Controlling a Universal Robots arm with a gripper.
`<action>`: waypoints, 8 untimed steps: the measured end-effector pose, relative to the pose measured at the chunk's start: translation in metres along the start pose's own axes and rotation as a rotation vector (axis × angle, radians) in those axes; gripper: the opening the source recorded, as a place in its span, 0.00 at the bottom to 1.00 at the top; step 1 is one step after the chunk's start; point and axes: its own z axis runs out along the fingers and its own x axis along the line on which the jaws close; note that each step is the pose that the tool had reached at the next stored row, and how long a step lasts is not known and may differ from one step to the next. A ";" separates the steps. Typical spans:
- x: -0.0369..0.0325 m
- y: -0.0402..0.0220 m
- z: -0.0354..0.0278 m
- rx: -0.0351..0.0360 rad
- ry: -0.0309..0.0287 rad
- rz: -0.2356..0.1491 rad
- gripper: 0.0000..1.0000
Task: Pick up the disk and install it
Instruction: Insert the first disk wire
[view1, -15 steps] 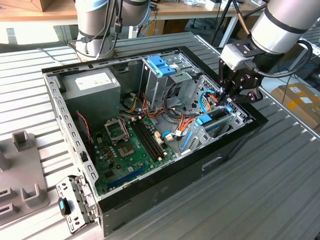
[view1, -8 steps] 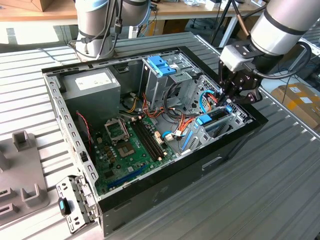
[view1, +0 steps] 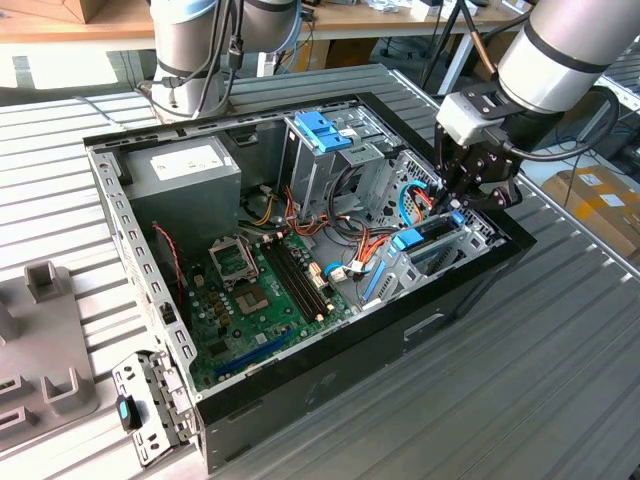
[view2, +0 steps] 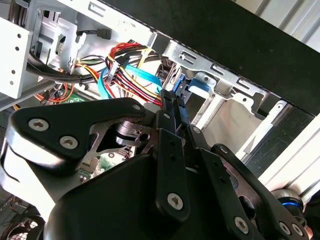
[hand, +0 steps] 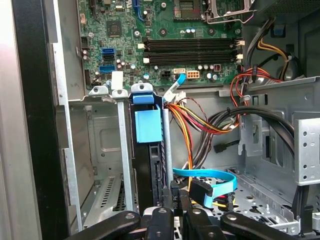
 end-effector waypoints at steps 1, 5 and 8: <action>0.0000 0.0000 0.0001 0.0000 -0.0001 0.000 0.17; 0.0012 0.0000 0.0000 0.0000 -0.0001 0.000 0.17; 0.0032 0.0000 -0.0001 0.0000 -0.0001 0.000 0.17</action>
